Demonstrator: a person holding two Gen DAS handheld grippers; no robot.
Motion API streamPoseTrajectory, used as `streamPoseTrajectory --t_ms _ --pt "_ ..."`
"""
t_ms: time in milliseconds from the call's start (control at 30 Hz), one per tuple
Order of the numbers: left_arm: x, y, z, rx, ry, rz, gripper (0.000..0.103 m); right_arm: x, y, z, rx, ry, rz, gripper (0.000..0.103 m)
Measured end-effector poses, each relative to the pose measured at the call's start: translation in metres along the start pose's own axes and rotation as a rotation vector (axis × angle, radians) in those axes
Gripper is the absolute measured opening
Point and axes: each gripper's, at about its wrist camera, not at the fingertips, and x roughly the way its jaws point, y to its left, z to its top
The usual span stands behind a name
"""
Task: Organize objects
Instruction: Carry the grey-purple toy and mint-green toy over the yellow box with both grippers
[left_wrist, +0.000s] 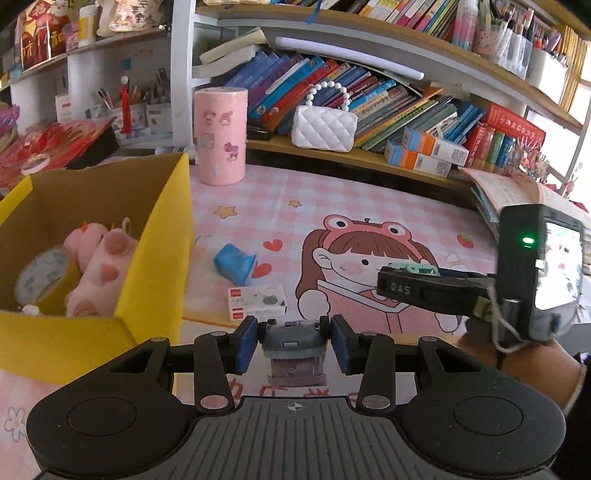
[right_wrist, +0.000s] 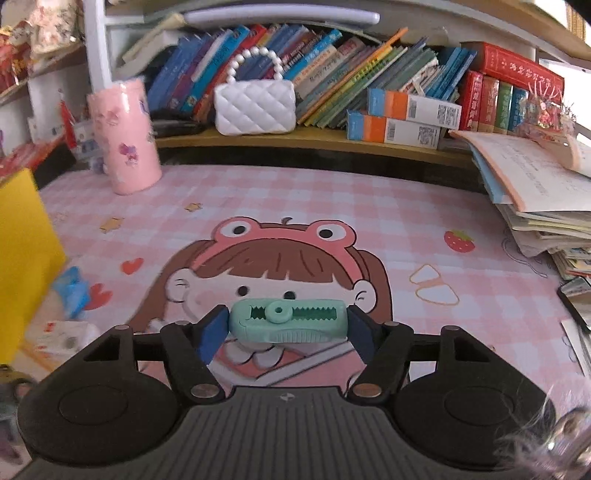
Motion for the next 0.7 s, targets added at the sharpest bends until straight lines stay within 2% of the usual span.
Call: streamPoseTrajectory --t_ms 300,700 --pt "-0.036 0.018 -0.02 -0.019 -0.018 -0.064 0.041 -0.084 0.02 -0.018 -0.007 -0.03 0.03 0.067" --pt "-0.097 0.074 -0.05 -0.087 -0.06 -0.08 0.041 -0.165 0.067 -0.062 0.006 0.004 0.043 0.067"
